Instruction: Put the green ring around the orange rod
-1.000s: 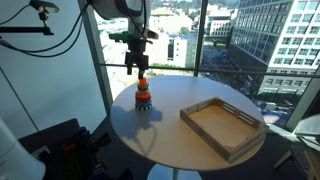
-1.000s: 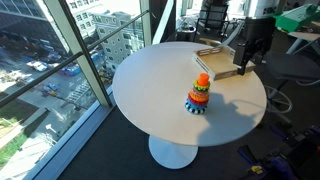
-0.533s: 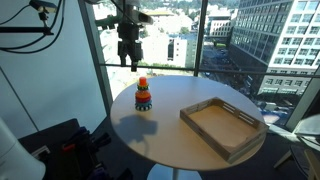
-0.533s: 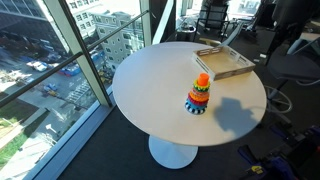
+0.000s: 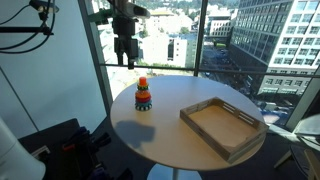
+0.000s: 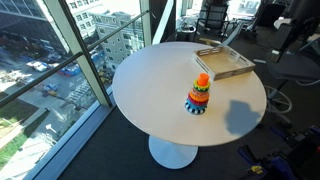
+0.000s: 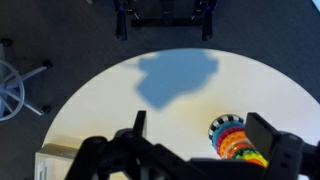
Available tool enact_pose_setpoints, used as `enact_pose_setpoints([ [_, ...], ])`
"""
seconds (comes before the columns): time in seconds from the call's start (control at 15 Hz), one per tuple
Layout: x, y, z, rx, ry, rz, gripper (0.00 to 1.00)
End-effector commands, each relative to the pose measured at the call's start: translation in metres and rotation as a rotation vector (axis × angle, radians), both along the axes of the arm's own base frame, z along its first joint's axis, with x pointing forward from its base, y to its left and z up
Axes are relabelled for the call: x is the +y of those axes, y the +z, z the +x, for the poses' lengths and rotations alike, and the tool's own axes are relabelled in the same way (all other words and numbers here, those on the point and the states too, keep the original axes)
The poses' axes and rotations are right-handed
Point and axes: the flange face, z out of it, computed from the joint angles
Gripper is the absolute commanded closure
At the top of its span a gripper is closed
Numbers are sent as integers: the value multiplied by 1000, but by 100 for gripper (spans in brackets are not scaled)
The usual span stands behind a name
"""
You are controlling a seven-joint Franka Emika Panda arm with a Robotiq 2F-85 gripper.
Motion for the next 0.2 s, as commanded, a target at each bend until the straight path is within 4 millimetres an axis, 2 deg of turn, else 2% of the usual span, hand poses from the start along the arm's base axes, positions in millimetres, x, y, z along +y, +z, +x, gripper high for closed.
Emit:
enact_pose_setpoints([
  [0.0, 0, 0, 0, 1, 0, 0, 0],
  [0.13, 0, 0, 0, 2, 0, 0, 0],
])
